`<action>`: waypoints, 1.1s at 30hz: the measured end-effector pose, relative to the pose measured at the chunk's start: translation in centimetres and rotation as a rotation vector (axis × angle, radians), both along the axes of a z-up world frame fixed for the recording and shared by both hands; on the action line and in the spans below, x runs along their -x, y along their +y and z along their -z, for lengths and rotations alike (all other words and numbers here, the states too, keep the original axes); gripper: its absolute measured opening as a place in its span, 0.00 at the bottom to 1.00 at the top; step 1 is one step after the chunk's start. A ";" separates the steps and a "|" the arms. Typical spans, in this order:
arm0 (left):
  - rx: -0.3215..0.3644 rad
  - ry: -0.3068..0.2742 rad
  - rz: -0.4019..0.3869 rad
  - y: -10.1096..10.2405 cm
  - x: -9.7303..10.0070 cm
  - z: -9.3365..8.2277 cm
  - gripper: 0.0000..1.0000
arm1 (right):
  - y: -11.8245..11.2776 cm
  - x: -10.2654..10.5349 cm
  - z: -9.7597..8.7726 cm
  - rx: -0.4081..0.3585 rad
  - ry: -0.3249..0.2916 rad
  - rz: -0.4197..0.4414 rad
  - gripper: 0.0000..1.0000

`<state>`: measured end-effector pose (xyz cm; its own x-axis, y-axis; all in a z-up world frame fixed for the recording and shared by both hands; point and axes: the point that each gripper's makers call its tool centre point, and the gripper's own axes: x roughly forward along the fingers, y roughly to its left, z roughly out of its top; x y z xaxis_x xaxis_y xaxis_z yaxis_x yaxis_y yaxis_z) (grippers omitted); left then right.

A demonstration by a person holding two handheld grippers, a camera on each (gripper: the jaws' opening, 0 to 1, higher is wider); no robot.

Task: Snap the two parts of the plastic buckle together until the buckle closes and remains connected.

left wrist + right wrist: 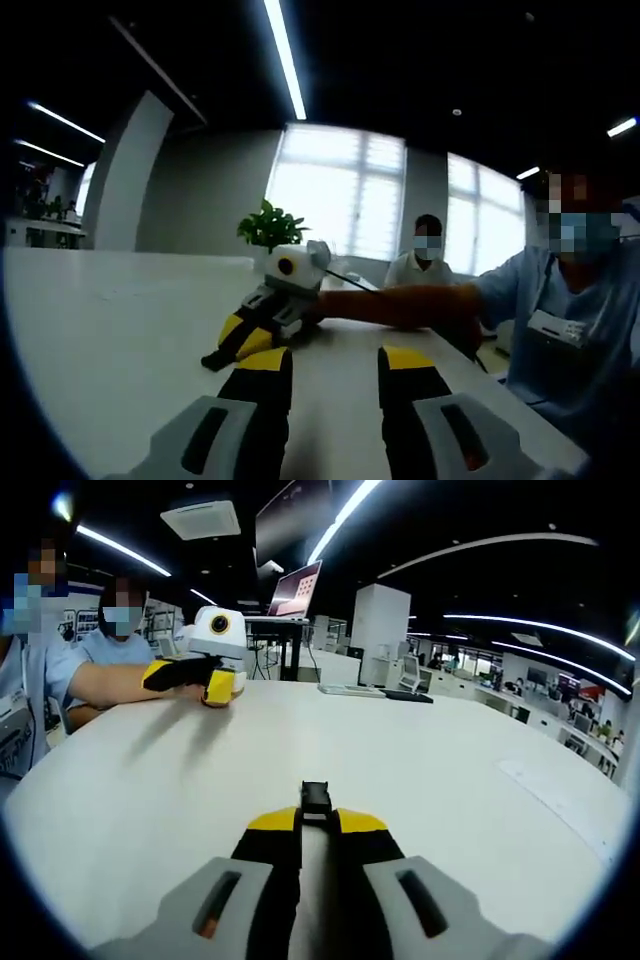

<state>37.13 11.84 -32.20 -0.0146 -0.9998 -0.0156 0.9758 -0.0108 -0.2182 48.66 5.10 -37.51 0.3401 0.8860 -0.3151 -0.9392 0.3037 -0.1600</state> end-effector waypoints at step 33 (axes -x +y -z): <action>0.002 0.004 0.008 -0.2 0.2 0.0 0.33 | -0.6 -6.3 0.0 -0.012 0.026 0.026 0.11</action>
<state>36.89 11.60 -32.17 -0.0229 -0.9997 -0.0131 0.9749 -0.0194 -0.2218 54.97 4.45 -37.48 0.3551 0.8807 -0.3136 -0.9347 0.3299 -0.1321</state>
